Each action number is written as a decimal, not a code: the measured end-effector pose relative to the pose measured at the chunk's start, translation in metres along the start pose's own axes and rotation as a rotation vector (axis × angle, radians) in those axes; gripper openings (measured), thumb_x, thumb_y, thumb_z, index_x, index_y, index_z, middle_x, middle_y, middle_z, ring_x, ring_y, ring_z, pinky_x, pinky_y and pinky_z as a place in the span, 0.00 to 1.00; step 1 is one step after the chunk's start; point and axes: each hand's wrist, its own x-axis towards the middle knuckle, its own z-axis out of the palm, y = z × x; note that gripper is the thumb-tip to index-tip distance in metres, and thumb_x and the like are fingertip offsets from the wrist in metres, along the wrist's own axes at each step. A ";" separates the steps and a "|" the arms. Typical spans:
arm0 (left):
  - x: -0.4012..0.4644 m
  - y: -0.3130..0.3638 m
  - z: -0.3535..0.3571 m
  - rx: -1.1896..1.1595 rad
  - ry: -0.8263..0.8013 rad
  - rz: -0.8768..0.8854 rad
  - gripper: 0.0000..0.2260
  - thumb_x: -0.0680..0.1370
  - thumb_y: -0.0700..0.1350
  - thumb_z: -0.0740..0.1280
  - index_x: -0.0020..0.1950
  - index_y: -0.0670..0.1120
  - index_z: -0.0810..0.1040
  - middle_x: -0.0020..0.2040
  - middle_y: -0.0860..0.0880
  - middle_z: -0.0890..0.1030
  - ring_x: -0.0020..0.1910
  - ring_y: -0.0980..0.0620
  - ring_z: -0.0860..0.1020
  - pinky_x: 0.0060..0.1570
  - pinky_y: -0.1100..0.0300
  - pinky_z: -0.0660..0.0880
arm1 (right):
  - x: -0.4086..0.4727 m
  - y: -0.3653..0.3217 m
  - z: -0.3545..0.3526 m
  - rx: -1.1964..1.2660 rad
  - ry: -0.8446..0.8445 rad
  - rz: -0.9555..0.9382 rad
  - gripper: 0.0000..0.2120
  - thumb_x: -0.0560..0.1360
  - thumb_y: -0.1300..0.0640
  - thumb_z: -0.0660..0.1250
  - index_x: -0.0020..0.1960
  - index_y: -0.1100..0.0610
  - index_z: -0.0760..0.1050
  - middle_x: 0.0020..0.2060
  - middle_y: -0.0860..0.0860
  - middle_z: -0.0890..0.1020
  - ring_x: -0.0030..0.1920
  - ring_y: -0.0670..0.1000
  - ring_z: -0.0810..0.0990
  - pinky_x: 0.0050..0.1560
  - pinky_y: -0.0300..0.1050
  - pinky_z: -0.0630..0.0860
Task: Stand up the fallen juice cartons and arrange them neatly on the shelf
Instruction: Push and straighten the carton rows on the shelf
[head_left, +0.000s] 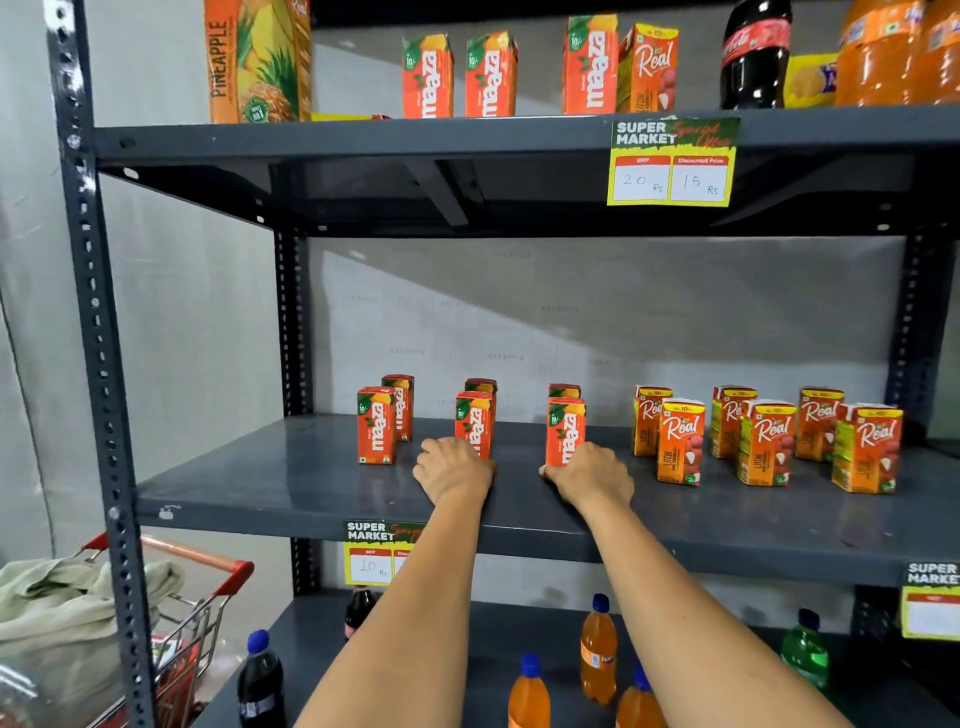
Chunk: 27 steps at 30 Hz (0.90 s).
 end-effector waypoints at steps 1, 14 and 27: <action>0.000 0.000 0.000 0.000 -0.003 0.000 0.30 0.74 0.58 0.69 0.68 0.39 0.69 0.63 0.41 0.72 0.62 0.43 0.73 0.60 0.52 0.69 | -0.001 0.000 0.000 0.004 -0.004 -0.003 0.30 0.68 0.38 0.70 0.62 0.56 0.73 0.58 0.56 0.79 0.58 0.57 0.78 0.51 0.49 0.74; -0.003 0.000 -0.002 0.050 -0.020 0.005 0.30 0.74 0.57 0.68 0.68 0.39 0.69 0.63 0.41 0.71 0.61 0.43 0.72 0.60 0.53 0.69 | -0.003 -0.002 -0.002 0.028 -0.025 -0.002 0.29 0.68 0.40 0.71 0.62 0.56 0.73 0.58 0.56 0.79 0.58 0.58 0.78 0.53 0.50 0.75; -0.112 0.079 0.017 0.006 -0.132 0.412 0.22 0.78 0.55 0.64 0.62 0.40 0.71 0.59 0.42 0.77 0.58 0.43 0.76 0.55 0.53 0.72 | 0.003 0.100 -0.077 -0.037 -0.020 0.161 0.22 0.71 0.50 0.71 0.61 0.59 0.72 0.56 0.57 0.79 0.55 0.58 0.79 0.46 0.49 0.75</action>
